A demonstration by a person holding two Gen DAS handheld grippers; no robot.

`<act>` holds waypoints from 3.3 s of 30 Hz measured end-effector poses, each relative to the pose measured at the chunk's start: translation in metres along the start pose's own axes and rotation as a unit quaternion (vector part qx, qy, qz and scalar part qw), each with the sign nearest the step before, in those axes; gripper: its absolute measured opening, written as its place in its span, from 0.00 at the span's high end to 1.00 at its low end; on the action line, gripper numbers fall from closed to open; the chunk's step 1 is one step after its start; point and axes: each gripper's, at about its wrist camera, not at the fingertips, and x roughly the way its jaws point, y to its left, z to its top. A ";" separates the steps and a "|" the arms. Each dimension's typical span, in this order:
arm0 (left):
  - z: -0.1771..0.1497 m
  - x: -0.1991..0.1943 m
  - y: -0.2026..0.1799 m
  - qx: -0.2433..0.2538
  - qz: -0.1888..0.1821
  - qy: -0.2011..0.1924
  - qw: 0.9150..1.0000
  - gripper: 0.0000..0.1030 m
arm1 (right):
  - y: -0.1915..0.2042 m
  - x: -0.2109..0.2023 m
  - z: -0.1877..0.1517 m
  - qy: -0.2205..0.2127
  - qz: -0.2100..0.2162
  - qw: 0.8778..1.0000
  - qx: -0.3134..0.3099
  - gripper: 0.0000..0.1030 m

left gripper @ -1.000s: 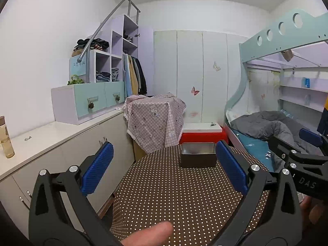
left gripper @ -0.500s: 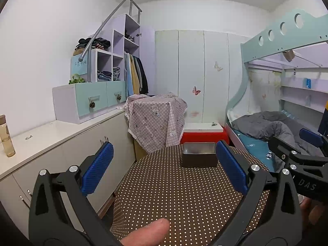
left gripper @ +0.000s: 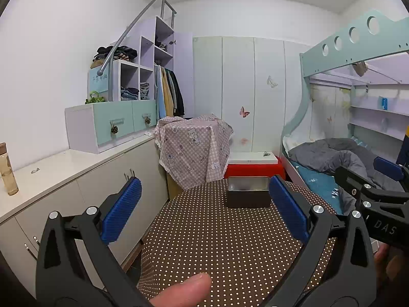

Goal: Organize jewelry

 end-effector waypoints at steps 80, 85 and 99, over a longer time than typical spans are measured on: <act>-0.003 0.005 0.001 -0.003 0.005 0.004 1.000 0.05 | 0.002 0.002 0.000 0.001 0.002 1.000 -0.005 0.08; -0.003 0.005 0.001 -0.002 0.006 0.003 1.000 0.05 | 0.003 0.002 0.001 0.002 0.003 1.000 -0.007 0.08; -0.003 0.005 0.000 -0.002 0.007 0.003 1.000 0.05 | 0.003 0.002 0.002 0.002 0.003 1.000 -0.008 0.08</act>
